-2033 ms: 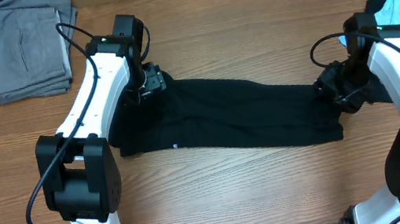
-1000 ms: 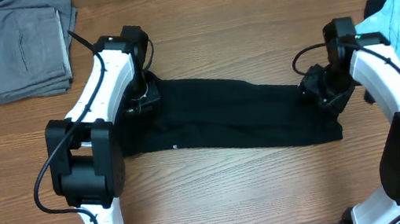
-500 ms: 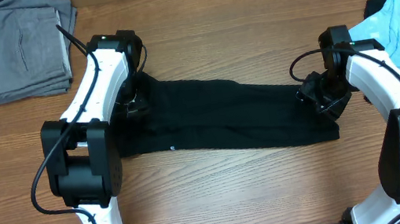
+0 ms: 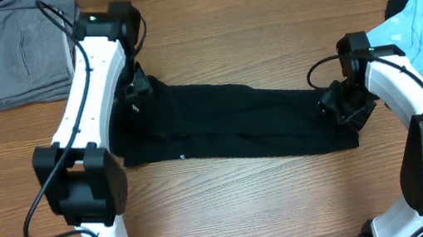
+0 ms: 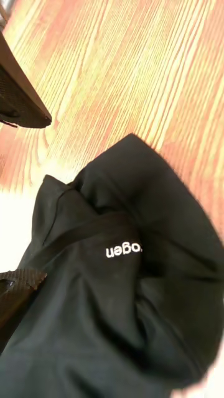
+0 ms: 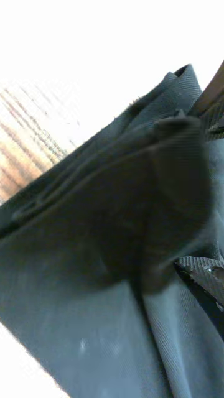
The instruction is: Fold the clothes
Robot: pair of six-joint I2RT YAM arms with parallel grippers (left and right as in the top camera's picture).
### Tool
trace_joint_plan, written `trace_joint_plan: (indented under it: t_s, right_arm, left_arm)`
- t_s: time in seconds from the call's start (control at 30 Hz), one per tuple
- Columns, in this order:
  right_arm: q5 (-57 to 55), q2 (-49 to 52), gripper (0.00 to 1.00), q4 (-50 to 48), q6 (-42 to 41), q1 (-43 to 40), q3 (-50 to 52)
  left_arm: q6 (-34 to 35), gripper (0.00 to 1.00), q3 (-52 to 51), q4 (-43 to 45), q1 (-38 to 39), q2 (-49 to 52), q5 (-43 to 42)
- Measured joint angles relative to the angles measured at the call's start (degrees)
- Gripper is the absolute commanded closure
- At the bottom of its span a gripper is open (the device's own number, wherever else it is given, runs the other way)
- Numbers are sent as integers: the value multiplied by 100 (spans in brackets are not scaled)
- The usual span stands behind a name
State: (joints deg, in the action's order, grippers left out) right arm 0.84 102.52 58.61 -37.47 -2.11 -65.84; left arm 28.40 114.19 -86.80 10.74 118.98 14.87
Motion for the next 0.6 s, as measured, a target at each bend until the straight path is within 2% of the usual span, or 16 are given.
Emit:
trace_joint_plan:
  t_s: [0.13, 0.33, 0.6]
  right_arm:
    - [-42, 4, 38, -345, -7, 0, 404]
    - [-44, -4, 39, -531, -92, -13, 592]
    - [17, -4, 38, -479, -219, -127, 592]
  left_arm:
    - [-4, 26, 31, 173, 17, -114, -269]
    - [-164, 33, -98, 1161, 354, -111, -798]
    - [-280, 36, -1453, 2367, 868, -111, -1410]
